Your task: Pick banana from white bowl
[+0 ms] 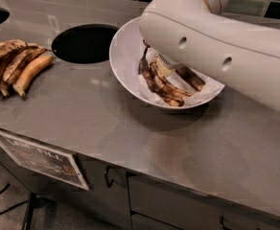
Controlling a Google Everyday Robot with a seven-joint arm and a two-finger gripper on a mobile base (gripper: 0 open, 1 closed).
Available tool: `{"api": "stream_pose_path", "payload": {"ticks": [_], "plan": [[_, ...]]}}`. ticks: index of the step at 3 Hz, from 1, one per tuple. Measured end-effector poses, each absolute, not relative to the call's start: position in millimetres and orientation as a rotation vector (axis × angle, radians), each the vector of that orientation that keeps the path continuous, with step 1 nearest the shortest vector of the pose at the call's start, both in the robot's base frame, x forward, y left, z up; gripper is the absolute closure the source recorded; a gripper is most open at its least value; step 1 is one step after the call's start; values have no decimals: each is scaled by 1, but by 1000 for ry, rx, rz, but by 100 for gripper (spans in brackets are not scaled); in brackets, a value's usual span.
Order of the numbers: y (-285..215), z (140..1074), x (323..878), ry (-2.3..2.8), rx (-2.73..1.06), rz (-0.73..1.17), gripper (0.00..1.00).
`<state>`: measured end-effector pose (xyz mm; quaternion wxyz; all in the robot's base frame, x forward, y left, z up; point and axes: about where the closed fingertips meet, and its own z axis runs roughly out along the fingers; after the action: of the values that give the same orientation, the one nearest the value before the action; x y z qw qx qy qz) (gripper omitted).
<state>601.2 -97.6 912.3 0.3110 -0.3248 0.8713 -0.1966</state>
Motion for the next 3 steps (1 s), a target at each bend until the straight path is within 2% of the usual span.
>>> {"api": "stream_pose_path", "payload": {"ticks": [3], "plan": [[-103, 895, 606, 2343, -860, -483, 46]]}}
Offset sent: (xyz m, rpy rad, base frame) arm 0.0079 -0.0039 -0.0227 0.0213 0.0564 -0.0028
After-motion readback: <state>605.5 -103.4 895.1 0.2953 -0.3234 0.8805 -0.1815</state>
